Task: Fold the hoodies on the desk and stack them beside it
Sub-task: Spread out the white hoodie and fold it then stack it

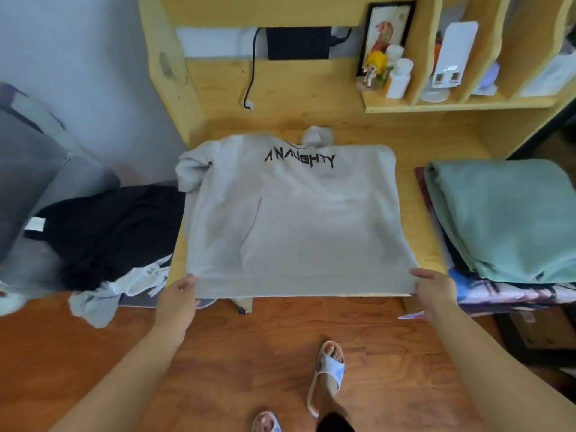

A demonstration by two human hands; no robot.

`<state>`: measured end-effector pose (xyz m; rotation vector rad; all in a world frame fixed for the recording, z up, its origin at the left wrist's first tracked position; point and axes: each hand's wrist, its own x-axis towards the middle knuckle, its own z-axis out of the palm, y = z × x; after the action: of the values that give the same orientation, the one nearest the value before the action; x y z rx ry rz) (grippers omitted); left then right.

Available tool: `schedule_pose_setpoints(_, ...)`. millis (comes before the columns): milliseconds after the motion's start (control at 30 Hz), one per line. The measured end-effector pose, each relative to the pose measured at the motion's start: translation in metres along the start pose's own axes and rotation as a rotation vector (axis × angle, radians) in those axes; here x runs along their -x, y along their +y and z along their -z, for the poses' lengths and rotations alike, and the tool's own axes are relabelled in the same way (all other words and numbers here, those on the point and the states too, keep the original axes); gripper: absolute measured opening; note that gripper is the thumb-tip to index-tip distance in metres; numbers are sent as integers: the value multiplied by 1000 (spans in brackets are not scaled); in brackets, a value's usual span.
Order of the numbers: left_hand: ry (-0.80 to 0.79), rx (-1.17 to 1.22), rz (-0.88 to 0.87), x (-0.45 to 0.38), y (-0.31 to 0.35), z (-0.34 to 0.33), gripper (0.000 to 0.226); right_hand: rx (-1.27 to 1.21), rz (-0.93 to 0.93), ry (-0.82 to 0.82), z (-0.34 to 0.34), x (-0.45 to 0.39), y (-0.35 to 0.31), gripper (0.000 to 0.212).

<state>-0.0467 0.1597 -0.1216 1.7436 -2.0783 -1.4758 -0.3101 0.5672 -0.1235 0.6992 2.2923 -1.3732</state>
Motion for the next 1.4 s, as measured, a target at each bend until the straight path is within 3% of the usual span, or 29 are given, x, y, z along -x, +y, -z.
schedule_pose_setpoints(67, 44, -45, -5, 2, -8, -1, 26, 221, 72, 26, 3, 4, -1, 44)
schedule_pose_setpoints(167, -32, -481, -33, 8, -12, -7, 19, 593, 104, -41, -3, 13, 8, 40)
schedule_pose_setpoints(233, -1, -646, -89, 14, -1, -13, 20, 677, 271, -5, -11, 12, -1, 39)
schedule_pose_setpoints(333, 2, -664, -224, 16, 23, -24, 46, 724, 503, -79, -33, -1, -49, 43)
schedule_pose_setpoints(467, -178, -871, -374, -2, 34, -40, 58, 921, 510, -302, -69, -22, -103, 58)
schedule_pose_setpoints(567, -277, -1055, -315, -10, 31, -41, 60, 1216, 492, -415, -79, -35, -94, 72)
schedule_pose_setpoints(733, -442, -1164, -272, -33, 69, -37, 37, 1352, 443, -414, -72, -15, -48, 82)
schedule_pose_setpoints(833, -537, -1325, -301, -50, 104, -38, 33, 1371, 360, -453, -71, -12, -73, 76)
schedule_pose_setpoints(900, -452, -1203, -415, -56, 125, -44, 25, 1284, 370, -375, -78, -22, -109, 59)
schedule_pose_setpoints(1000, -340, -868, -625, -59, 150, -63, 29, 1111, 636, -124, -96, -50, -174, 49)
schedule_pose_setpoints(1100, -485, -858, -617, -63, 145, -80, 58, 1132, 819, -31, -118, -91, -234, 53)
schedule_pose_setpoints(1167, -582, -946, -524, -66, 132, -88, 60, 1273, 803, -47, -132, -122, -262, 59)
schedule_pose_setpoints(1267, -592, -995, -463, -66, 127, -96, 41, 1458, 607, -176, -148, -163, -274, 83)
schedule_pose_setpoints(1333, -612, -1028, -447, -65, 136, -100, 33, 1497, 577, -301, -155, -159, -268, 67)
schedule_pose_setpoints(1400, -658, -1044, -405, -62, 148, -100, 32, 1482, 714, -306, -157, -142, -258, 40)
